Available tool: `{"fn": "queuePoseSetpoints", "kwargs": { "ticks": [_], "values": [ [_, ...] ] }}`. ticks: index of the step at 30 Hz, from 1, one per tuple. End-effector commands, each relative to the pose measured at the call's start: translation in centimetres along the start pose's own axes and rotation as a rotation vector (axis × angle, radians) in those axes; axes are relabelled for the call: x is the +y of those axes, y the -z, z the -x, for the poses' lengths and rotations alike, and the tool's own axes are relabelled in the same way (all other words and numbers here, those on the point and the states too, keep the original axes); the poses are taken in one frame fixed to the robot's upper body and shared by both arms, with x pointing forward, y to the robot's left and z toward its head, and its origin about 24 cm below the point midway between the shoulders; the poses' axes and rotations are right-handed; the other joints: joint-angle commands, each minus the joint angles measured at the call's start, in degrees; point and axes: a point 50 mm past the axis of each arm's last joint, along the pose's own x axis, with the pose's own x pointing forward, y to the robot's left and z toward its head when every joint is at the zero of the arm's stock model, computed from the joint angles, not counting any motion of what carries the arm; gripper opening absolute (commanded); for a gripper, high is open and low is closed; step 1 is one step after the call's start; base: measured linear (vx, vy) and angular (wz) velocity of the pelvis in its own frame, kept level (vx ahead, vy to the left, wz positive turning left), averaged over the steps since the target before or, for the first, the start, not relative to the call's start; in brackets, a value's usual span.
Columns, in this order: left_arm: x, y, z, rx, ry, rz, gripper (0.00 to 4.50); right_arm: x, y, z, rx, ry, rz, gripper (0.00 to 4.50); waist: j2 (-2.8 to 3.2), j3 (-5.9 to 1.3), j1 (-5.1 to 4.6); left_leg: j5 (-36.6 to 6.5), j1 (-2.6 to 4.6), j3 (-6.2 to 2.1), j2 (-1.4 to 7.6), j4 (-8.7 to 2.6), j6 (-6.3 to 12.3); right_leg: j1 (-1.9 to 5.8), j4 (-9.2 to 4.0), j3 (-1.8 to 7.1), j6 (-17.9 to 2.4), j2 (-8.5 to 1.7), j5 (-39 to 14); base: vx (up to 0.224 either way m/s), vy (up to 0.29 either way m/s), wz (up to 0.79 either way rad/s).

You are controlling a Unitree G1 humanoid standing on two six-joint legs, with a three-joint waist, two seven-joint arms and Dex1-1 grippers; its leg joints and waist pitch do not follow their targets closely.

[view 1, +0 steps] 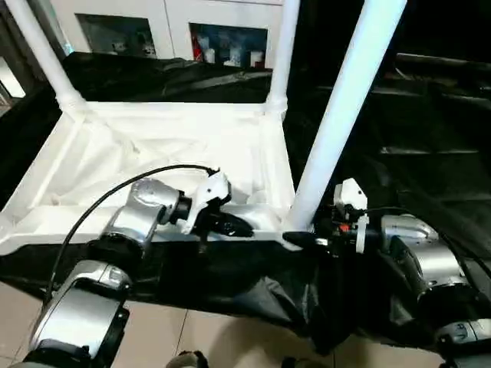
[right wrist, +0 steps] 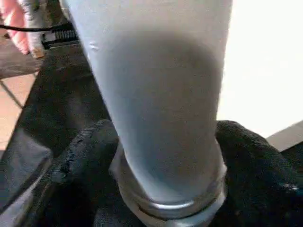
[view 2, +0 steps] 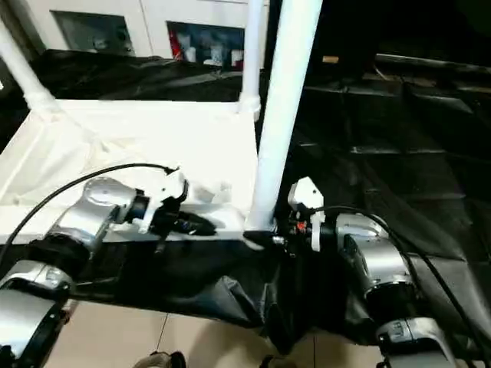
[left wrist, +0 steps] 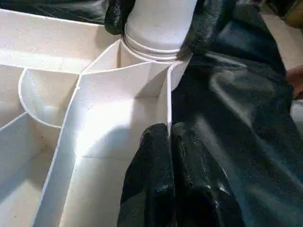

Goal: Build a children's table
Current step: Rotate leg to tighten

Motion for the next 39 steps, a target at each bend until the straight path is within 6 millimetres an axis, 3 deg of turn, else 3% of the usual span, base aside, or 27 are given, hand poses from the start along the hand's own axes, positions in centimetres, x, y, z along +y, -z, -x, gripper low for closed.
{"fn": "queuePoseSetpoints", "kwargs": {
  "ticks": [1,6,11,14,15,16,17,18,20,23,28,30,37,39],
  "values": [
    [-0.3,-0.2,-0.4,-0.02,0.037,-0.004,0.0,0.3,0.5,-0.4,0.036,-0.04,-0.018,3.22,-0.78,-3.93,0.3,-9.38,1.55,-1.24,2.87,-3.13,6.11,2.6,-2.6,1.8,-17.76,-3.24,-4.52,0.0,0.0,0.0],
    [-0.3,-0.3,-0.9,-0.035,0.024,-0.01,0.0,0.6,0.8,-0.8,0.033,-0.055,-0.028,2.72,-0.9,-3.88,0.33,-10.93,1.57,-1.33,2.81,-3.19,4.11,2.52,-2.85,2.03,-16.2,-3.32,-8.65,0.0,0.0,0.0],
    [0.1,-0.5,-1.4,-0.034,-0.047,-0.022,0.0,0.7,1.4,-1.0,0.015,0.014,-0.059,2.64,-0.92,-3.93,0.4,-9.5,1.41,-1.33,2.71,-3.01,4.96,2.48,-2.68,2.05,-16.05,-3.27,-6.45,0.0,0.0,0.0],
    [0.4,-0.6,-1.7,-0.036,-0.085,-0.019,0.0,0.7,1.8,-1.2,0.011,0.057,-0.071,2.63,-0.91,-3.71,0.33,-12.26,1.62,-1.37,2.76,-3.24,3.72,2.27,-3.25,2.06,-15.21,-3.33,-11.44,0.0,0.0,0.0],
    [1.0,-1.1,-2.6,-0.055,-0.171,-0.01,0.0,0.4,2.6,-1.9,0.008,0.176,-0.098,2.63,-0.43,-3.52,0.32,-13.01,1.59,-1.42,2.76,-3.33,3.36,2.01,-3.36,2.14,-15.0,-3.39,-12.33,0.0,0.0,0.0],
    [1.2,-1.4,-3.0,-0.064,-0.205,-0.005,0.0,0.3,2.9,-2.2,0.007,0.232,-0.113,2.62,-0.55,-3.41,0.15,-15.43,2.1,-1.46,2.78,-3.56,2.06,1.65,-3.92,2.16,-14.39,-3.38,-15.26,0.0,0.0,0.0],
    [1.4,-1.7,-3.5,-0.074,-0.235,0.0,0.0,0.2,3.2,-2.5,0.004,0.295,-0.135,2.62,-0.69,-3.29,-0.05,-16.58,2.1,-1.54,2.67,-3.64,1.43,1.63,-4.09,2.2,-13.96,-3.38,-16.99,0.0,0.0,0.0],
    [1.7,-2.4,-5.2,-0.089,-0.307,0.01,0.0,-0.2,3.7,-3.6,-0.015,0.47,-0.195,2.62,-0.49,-3.29,-0.16,-17.74,2.1,-1.87,2.54,-3.83,0.35,1.74,-4.33,2.2,-12.97,-3.56,-19.78,0.0,0.0,0.0],
    [1.7,-2.7,-5.9,-0.097,-0.318,0.014,0.0,-0.3,3.8,-4.1,-0.023,0.524,-0.223,2.62,-0.55,-3.13,-0.69,-20.5,2.23,-2.27,2.51,-4.23,-1.35,1.5,-4.88,2.14,-10.86,-3.49,-24.08,0.0,0.0,0.0],
    [1.2,-4.1,-8.8,-0.134,-0.334,0.03,0.0,-0.1,3.8,-6.3,-0.036,0.642,-0.278,2.62,-0.45,-2.96,-1.12,-22.52,2.32,-2.39,2.45,-4.6,-1.75,1.29,-5.34,2.04,-9.9,-3.42,-24.95,0.0,0.0,0.0],
    [0.6,-4.7,-10.2,-0.147,-0.286,0.012,0.0,0.5,2.8,-7.9,-0.055,0.589,-0.197,2.62,-0.48,-2.93,-1.42,-23.71,2.42,-2.46,2.31,-4.62,-0.75,1.13,-6.03,2.13,-8.59,-3.51,-26.03,0.0,0.0,0.0],
    [0.5,-4.6,-10.4,-0.136,-0.282,0.005,0.0,0.6,2.4,-8.0,-0.083,0.572,-0.177,3.32,-0.5,-2.99,-1.42,-22.93,2.2,-2.46,2.35,-4.69,-0.31,1.26,-5.89,2.19,-8.77,-3.52,-24.61,0.0,0.0,0.0],
    [0.7,-3.3,-8.8,-0.078,-0.256,0.006,0.0,0.0,1.2,-6.4,-0.142,0.464,-0.145,3.67,-0.47,-3.1,-1.34,-21.13,1.98,-2.21,2.43,-4.61,0.84,1.57,-5.34,2.25,-10.75,-3.46,-19.67,0.0,0.0,0.0],
    [0.6,-2.3,-7.2,-0.028,-0.178,0.002,0.0,0.0,0.7,-4.5,-0.113,0.303,-0.085,3.67,-0.7,-3.28,-1.05,-19.29,1.82,-2.15,2.43,-4.39,2.16,2.11,-5.1,2.23,-11.16,-3.42,-17.7,0.0,0.0,0.0]
  ]
}}
